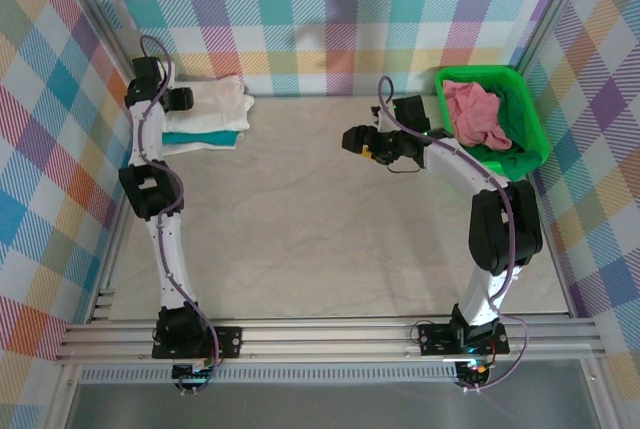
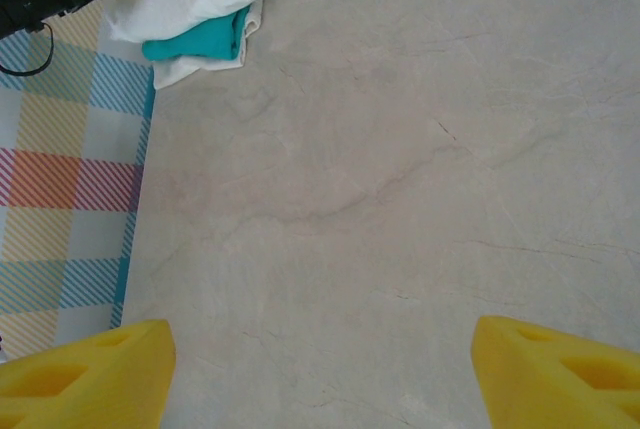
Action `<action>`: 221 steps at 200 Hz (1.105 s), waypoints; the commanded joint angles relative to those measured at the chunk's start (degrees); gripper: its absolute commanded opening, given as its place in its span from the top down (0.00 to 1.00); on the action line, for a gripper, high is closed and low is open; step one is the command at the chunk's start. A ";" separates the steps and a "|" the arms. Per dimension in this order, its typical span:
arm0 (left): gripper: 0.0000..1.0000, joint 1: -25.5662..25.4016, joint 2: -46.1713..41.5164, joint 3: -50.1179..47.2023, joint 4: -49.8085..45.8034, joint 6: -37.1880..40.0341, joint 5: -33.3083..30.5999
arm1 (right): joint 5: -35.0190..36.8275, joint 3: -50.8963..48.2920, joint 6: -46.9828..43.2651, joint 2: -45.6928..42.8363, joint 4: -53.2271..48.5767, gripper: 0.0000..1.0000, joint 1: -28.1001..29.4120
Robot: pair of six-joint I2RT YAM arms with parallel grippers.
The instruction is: Fold and stack the t-shirts
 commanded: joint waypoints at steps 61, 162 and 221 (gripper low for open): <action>0.00 -10.45 -32.85 -19.97 6.31 -11.23 -2.18 | 13.22 2.64 -5.93 -3.93 -0.31 0.13 0.62; 0.00 -20.94 -79.00 -115.25 48.18 -21.06 -25.06 | 53.02 -33.49 -26.21 -16.03 33.55 0.00 -2.71; 0.00 -19.50 -72.02 -127.54 69.90 -15.89 -23.19 | 46.35 -34.04 -24.10 -14.79 31.97 0.00 -9.71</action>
